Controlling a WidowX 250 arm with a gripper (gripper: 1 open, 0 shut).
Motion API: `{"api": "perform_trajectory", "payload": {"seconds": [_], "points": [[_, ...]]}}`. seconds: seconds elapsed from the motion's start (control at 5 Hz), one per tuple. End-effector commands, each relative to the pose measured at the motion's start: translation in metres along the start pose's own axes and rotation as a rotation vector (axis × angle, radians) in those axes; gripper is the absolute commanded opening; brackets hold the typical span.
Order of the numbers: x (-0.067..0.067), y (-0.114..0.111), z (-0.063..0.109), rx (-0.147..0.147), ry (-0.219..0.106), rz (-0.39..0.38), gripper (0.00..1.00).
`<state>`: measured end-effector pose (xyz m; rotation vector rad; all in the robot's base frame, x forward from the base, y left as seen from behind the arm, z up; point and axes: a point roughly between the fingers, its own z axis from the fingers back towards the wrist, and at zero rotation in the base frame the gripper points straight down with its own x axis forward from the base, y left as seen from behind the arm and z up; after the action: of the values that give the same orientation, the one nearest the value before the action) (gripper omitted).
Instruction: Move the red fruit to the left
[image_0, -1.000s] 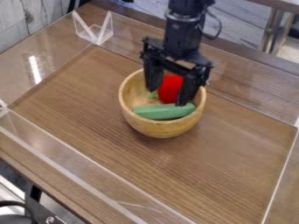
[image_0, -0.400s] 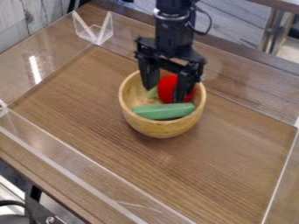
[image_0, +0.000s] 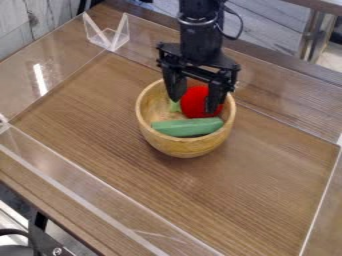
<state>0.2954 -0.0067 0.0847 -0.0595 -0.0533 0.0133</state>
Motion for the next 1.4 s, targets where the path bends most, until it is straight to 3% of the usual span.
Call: {"api": "perform_trajectory", "payload": {"seconds": [0.0, 0.2, 0.6, 1.2], "points": [[0.007, -0.004, -0.003, -0.005, -0.017, -0.090, 1.00], [0.011, -0.004, -0.008, -0.008, -0.021, -0.158, 1.00], [0.012, 0.009, -0.003, -0.004, -0.040, -0.134, 1.00], [0.001, 0.012, 0.007, -0.006, -0.069, -0.170, 1.00]]}}
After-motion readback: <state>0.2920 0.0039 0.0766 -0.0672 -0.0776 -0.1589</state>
